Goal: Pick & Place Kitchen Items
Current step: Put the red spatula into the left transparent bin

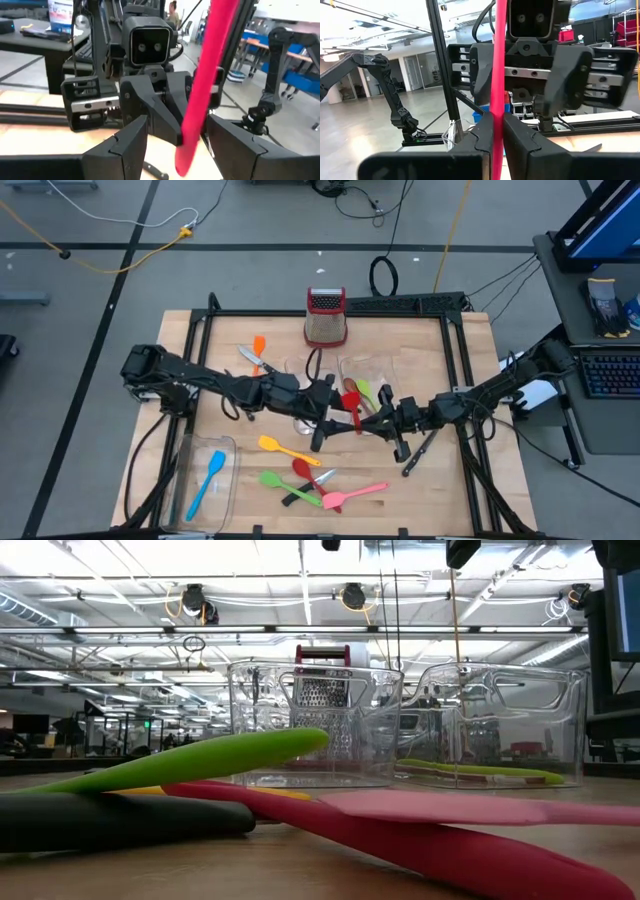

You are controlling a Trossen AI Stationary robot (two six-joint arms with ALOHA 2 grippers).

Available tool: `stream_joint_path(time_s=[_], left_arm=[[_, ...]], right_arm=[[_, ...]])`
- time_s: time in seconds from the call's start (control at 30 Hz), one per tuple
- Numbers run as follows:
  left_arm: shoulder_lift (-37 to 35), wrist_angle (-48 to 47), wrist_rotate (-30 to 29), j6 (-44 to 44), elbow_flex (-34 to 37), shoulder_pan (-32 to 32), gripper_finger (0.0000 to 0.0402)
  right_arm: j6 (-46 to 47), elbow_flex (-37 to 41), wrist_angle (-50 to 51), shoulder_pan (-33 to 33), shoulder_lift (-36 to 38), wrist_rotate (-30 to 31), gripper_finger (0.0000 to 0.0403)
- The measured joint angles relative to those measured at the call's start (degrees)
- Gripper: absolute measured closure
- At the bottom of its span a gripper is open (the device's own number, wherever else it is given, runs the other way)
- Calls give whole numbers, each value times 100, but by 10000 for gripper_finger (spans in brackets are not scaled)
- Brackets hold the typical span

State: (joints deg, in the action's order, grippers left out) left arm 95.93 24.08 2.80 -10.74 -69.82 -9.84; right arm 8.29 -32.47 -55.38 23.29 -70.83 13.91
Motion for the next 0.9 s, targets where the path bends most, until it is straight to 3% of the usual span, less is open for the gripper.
stream_joint_path(time_s=[0.37, 0.47, 0.67, 0.9], left_arm=[[1, 19, 14, -143, 0, 121, 204], [1, 23, 11, -106, 0, 126, 248], [1, 41, 97, 92, 0, 115, 383], [1, -85, 145, 47, -2, 108, 392]], right_arm=[[-2, 6, 52, -1, 3, 186, 387], [0, 4, 99, -2, 2, 263, 387], [0, 5, 87, -2, 2, 332, 387], [6, 4, 134, 2, -4, 401, 365]])
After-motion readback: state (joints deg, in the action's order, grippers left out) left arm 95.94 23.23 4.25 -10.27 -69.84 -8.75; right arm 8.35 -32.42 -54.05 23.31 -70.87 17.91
